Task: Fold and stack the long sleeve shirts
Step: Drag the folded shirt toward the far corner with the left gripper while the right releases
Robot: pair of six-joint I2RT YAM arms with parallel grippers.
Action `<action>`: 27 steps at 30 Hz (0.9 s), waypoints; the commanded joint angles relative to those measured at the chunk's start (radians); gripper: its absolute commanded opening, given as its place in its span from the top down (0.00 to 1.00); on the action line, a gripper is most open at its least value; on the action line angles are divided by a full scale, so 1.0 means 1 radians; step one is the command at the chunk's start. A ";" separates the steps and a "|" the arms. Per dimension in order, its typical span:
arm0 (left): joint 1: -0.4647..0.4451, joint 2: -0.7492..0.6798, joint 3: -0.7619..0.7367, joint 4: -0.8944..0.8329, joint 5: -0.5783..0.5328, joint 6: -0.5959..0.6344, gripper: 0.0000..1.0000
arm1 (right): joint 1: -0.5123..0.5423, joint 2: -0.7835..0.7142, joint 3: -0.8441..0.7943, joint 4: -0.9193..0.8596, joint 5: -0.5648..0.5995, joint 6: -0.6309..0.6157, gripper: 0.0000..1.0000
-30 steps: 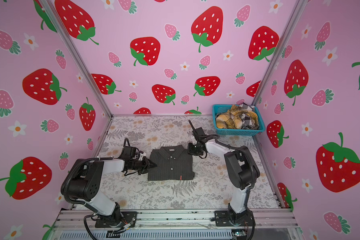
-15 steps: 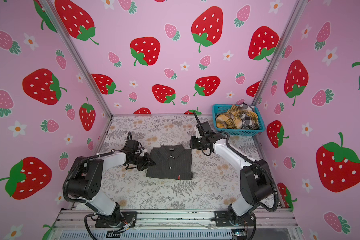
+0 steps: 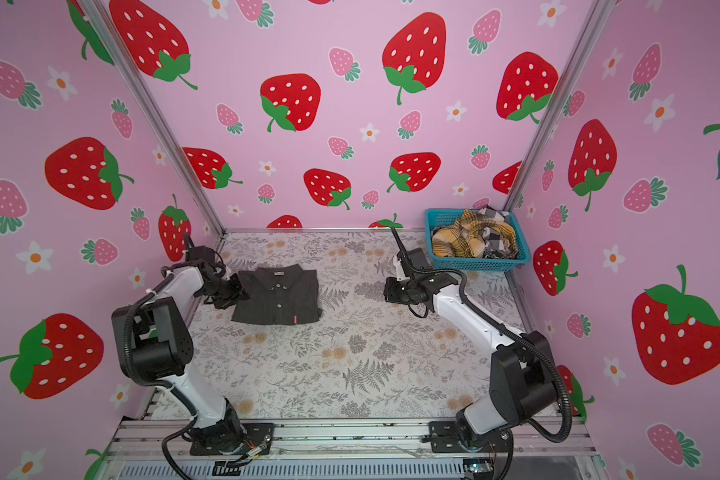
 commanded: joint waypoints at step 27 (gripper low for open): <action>0.162 0.595 0.886 -0.311 -0.161 0.246 0.19 | -0.005 0.012 -0.055 -0.079 -0.003 -0.025 0.83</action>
